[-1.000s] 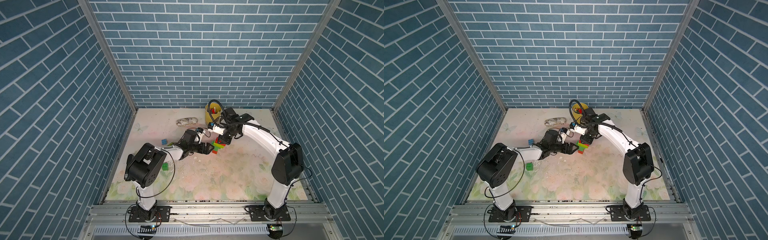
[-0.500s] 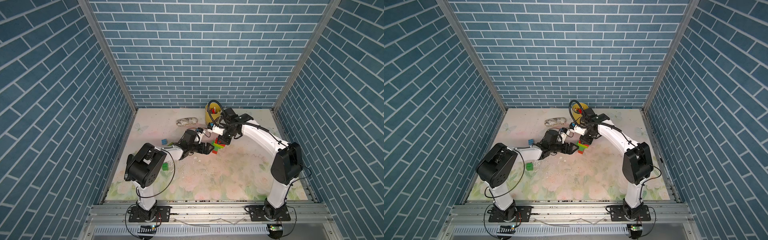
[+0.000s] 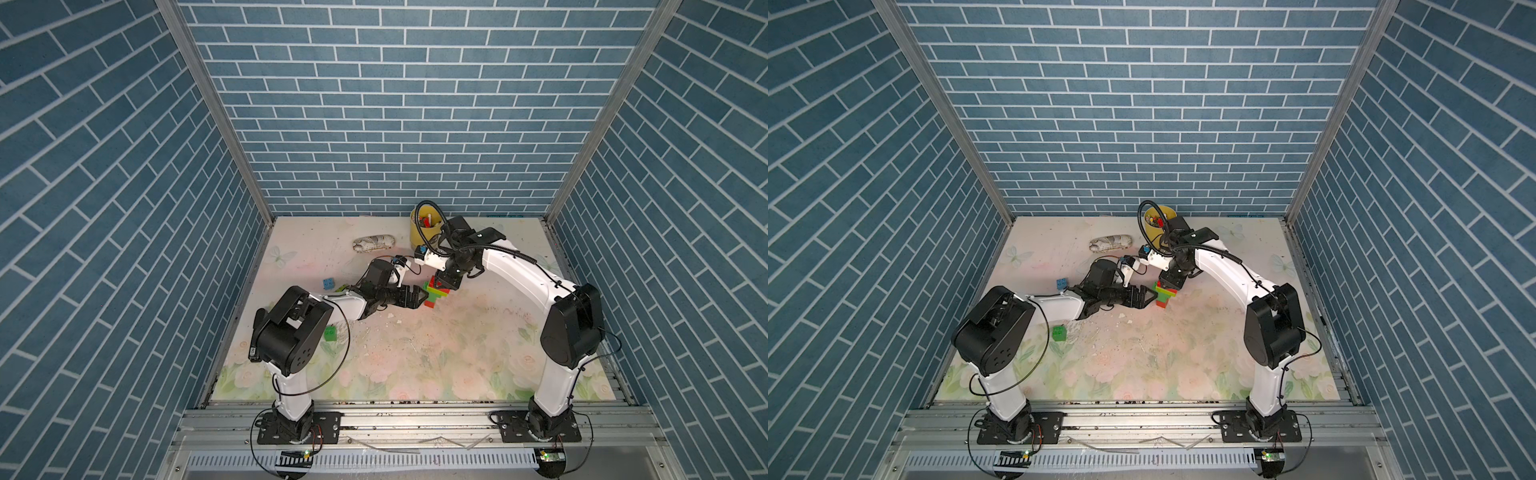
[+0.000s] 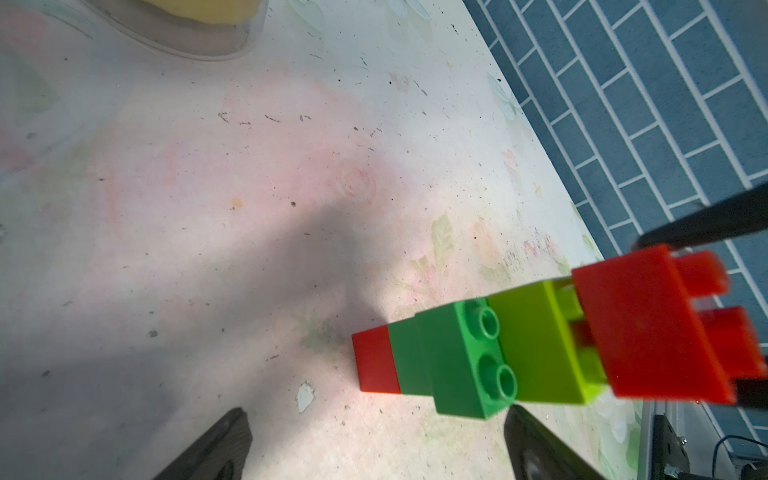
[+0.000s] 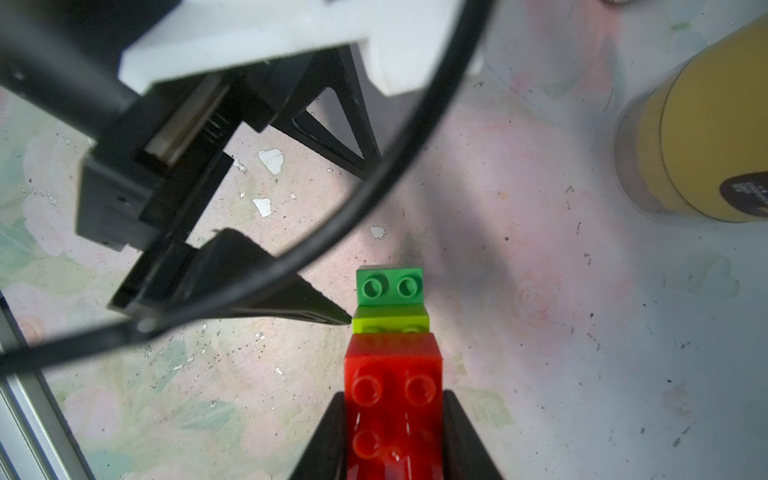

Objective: Assemble a spoon with lego
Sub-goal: Assemble the lego brick with the lego brick.

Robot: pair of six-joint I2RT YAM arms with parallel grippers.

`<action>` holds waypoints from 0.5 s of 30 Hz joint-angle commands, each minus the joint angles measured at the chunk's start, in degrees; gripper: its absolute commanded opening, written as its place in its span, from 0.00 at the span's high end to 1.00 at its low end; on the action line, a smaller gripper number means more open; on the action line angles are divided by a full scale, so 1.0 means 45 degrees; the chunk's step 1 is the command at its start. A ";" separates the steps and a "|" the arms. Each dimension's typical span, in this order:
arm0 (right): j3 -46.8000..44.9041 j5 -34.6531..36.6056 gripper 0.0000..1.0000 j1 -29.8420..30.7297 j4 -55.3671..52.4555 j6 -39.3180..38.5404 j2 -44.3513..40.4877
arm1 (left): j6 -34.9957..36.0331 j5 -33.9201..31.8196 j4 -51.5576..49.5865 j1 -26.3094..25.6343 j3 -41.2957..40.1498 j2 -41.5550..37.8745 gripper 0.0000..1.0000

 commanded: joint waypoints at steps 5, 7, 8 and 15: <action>-0.0071 -0.0208 1.00 0.0087 -0.0361 -0.0444 0.0498 | -0.0046 0.0193 0.0060 -0.0008 -0.0018 0.0101 0.03; -0.0056 -0.0315 1.00 0.0081 -0.0353 -0.0550 0.0452 | -0.0044 0.0168 0.0070 -0.0007 0.0003 0.0096 0.03; -0.0112 -0.0330 1.00 0.0087 -0.0286 -0.0641 0.0411 | -0.0052 0.0195 0.0060 0.0001 0.0001 0.0097 0.03; -0.0095 -0.0393 1.00 0.0048 -0.0622 -0.1154 0.0594 | -0.0090 0.0219 0.0108 0.0040 -0.0038 0.0101 0.03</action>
